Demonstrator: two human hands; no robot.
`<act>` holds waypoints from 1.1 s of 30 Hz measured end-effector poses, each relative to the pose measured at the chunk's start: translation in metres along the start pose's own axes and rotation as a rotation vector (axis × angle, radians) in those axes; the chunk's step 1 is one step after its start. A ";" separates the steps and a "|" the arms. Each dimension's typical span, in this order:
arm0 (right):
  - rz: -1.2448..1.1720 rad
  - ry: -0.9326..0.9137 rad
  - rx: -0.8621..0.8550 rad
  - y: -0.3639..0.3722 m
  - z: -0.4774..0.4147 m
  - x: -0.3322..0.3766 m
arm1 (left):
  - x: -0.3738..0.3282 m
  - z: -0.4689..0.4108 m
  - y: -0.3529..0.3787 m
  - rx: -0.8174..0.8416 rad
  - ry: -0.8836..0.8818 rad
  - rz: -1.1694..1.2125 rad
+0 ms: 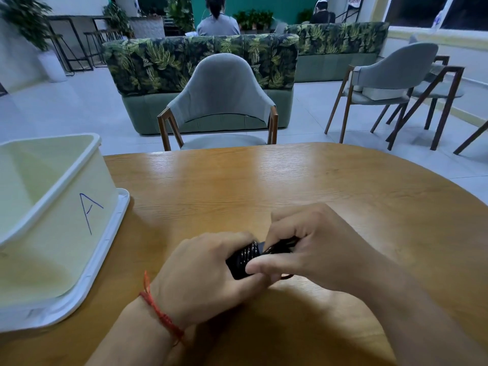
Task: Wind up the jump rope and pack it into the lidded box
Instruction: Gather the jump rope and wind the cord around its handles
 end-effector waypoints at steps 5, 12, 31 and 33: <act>-0.022 0.032 0.069 0.000 0.001 -0.002 | -0.005 0.002 0.004 0.168 0.086 0.080; -0.466 0.227 0.301 0.010 0.000 -0.016 | -0.014 0.008 0.002 0.161 0.226 0.393; -0.637 0.526 -0.173 0.041 -0.004 -0.008 | 0.009 0.001 -0.005 -0.537 -0.273 0.704; -0.592 0.524 -0.248 0.039 -0.003 -0.006 | 0.011 0.002 -0.004 -0.563 -0.263 0.566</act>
Point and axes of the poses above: each hand's wrist, its own z-axis away from the middle knuckle, its own y-axis out of the palm, x = y × z, the point moved 4 cm from there along -z, towards the middle knuckle, and after that the axes turned 1 degree about y, right-handed, at the moved point
